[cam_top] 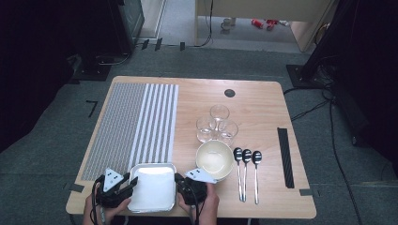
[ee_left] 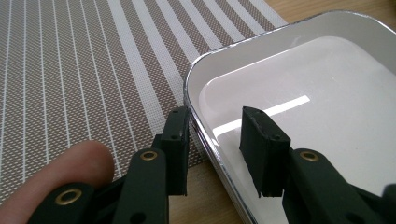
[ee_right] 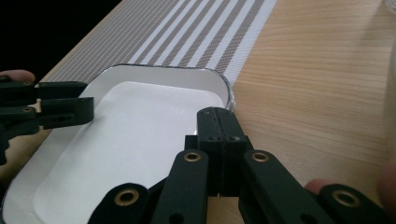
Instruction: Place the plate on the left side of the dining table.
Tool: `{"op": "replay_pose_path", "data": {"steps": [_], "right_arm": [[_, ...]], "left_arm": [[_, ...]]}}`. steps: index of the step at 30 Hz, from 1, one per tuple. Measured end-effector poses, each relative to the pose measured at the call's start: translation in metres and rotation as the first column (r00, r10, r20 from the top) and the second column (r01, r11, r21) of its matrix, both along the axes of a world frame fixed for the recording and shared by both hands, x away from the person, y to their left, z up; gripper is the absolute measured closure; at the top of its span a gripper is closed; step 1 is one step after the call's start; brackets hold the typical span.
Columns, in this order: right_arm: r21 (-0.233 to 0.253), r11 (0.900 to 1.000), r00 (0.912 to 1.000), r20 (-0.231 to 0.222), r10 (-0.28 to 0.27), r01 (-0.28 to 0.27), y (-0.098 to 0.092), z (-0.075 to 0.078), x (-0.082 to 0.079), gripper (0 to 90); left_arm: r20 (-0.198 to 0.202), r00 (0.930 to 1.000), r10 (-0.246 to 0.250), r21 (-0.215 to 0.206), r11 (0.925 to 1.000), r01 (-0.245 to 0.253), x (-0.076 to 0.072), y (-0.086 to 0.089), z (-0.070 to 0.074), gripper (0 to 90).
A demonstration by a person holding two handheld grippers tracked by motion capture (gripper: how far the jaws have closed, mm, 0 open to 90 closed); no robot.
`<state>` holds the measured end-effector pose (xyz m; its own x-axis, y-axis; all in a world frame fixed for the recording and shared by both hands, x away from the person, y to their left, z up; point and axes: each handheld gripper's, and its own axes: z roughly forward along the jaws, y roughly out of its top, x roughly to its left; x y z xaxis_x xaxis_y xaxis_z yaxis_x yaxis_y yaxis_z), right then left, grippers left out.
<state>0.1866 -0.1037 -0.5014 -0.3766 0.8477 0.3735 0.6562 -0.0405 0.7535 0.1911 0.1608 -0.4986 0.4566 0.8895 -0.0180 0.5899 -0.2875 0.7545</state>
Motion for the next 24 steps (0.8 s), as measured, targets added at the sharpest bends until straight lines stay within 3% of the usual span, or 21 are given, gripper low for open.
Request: {"op": "replay_pose_path", "data": {"steps": [3, 7, 24], "right_arm": [[0.009, 1.000, 1.0000, -0.006, -0.007, 0.007, -0.0018, -0.0008, -0.0004, 90.0], [0.062, 0.998, 0.9992, -0.039, -0.012, 0.014, -0.0050, -0.0020, -0.0020, 90.0], [0.114, 0.993, 0.9957, -0.089, -0.026, 0.036, -0.0044, -0.0055, 0.0019, 86.5]], "left_arm": [[0.005, 1.0000, 0.006, -0.003, 1.0000, -0.006, -0.0007, 0.0018, 0.0017, 64.4], [-0.016, 0.9997, 0.016, -0.024, 0.9996, -0.017, 0.0006, 0.0056, 0.0020, 71.0], [-0.024, 0.9993, 0.029, -0.024, 0.9993, -0.030, -0.0015, 0.0014, 0.0019, 72.9]]}}
